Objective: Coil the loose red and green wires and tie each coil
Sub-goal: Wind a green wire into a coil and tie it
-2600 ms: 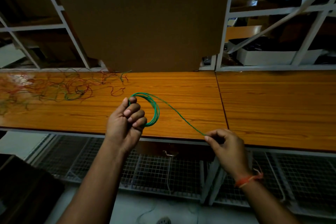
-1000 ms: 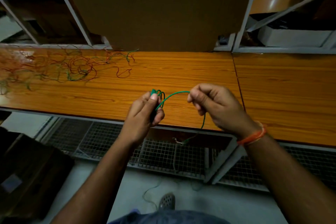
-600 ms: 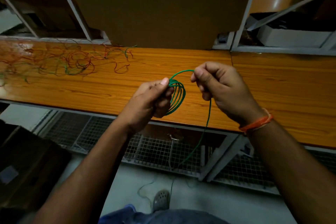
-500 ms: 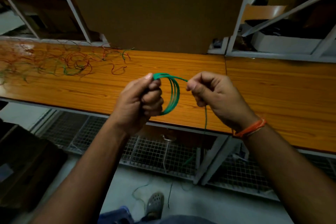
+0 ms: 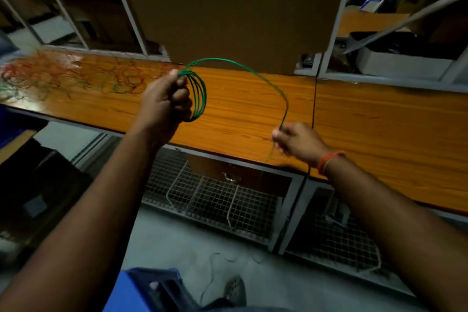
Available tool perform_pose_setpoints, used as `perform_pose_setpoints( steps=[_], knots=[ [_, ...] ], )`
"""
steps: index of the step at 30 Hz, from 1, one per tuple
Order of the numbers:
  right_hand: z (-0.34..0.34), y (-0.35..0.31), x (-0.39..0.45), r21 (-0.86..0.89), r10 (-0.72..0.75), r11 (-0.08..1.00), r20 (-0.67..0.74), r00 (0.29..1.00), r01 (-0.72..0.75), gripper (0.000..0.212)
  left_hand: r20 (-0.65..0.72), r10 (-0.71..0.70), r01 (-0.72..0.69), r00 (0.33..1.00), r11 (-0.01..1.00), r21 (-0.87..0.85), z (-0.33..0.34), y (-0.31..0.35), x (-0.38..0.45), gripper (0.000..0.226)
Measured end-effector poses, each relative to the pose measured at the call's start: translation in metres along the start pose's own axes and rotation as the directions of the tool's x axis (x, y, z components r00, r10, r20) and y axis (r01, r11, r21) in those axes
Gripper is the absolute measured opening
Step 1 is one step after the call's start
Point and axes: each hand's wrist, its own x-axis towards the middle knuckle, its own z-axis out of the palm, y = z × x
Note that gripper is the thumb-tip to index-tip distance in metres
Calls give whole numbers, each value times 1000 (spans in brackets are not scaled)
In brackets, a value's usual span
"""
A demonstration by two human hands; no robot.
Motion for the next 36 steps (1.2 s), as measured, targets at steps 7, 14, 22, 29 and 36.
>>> perform_pose_setpoints(
  steps=[7,14,22,29,36],
  knots=[
    [-41,-95,22,515,-146,818,-247,958,257,26,-132,22,10,991,972,236,18,-28,-18,31],
    [-56,-102,23,51,-75,996,67,995,71,29,-193,31,10,981,978,210,21,-31,-18,32],
    [-57,-83,26,478,31,859,-407,913,184,30,-161,44,-13,986,982,190,23,-18,-22,32],
    [-82,-57,3,-386,217,898,-31,976,-212,21,-152,1,22,988,989,150,38,-19,-30,32],
    [-43,-57,-26,289,-95,954,42,995,79,70,83,-263,274,961,947,-170,67,-18,-42,33]
  ],
)
